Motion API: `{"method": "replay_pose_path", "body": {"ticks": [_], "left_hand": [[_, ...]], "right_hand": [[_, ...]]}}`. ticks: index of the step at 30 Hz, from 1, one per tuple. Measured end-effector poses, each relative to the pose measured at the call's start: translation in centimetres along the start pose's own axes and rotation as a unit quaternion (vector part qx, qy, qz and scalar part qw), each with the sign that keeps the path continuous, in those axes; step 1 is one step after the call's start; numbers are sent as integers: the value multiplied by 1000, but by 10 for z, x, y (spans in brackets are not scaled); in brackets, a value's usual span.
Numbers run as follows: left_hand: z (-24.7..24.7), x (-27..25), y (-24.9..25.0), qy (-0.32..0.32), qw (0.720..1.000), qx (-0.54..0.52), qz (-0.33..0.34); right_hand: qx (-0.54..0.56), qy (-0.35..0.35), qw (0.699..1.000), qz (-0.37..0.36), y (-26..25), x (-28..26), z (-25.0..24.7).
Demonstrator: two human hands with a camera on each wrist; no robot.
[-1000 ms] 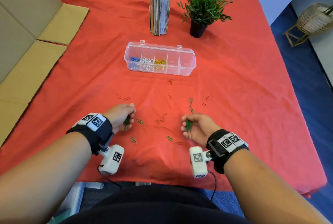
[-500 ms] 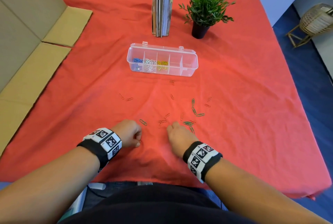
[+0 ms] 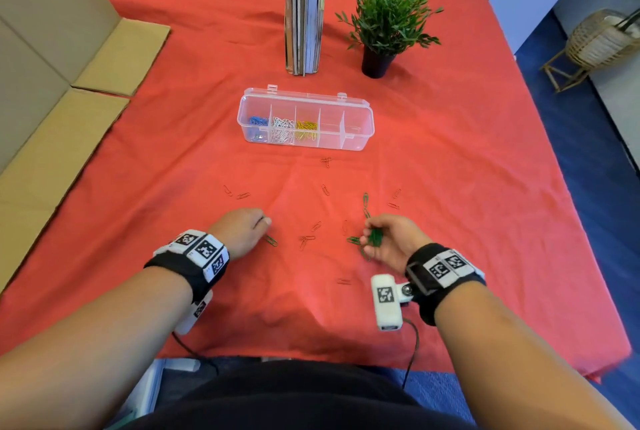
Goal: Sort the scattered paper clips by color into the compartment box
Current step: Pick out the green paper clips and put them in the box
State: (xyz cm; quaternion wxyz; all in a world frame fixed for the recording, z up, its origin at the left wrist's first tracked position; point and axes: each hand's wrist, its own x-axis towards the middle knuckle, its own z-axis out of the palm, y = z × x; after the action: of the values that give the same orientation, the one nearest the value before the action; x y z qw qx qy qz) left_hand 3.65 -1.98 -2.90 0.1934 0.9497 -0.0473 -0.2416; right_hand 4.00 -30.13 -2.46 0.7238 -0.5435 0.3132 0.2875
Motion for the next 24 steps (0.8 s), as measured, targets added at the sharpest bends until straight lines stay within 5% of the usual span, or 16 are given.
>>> {"method": "replay_pose_path", "body": {"ticks": [3,5,8,10,17,19,21,24], "left_hand": [[6,1,-2,-19,997,71,15],[11,3,-4,-20,995,97,19],[17,4,-5,6,995,100,30],[20,4,-7,14,993,97,58],[21,-1,-5,23,988,125,89],[21,-3,-4,38,990,105,81],[21,-4,-3,52,993,92,61],[23,-2,0,47,995,77,36]], "right_hand": [[-9,28,999,-16,-9,7,-17],[-158,82,982,-69,-13,16,-26],[-477,153,857,-121,-19,27,-33],[-570,174,791,-140,-17,30,-33],[-709,177,655,-193,-2,36,-21],[-714,165,656,-184,-2,36,-19],[-681,149,695,-178,-6,39,-19],[-486,118,852,-152,-16,40,-22]]}}
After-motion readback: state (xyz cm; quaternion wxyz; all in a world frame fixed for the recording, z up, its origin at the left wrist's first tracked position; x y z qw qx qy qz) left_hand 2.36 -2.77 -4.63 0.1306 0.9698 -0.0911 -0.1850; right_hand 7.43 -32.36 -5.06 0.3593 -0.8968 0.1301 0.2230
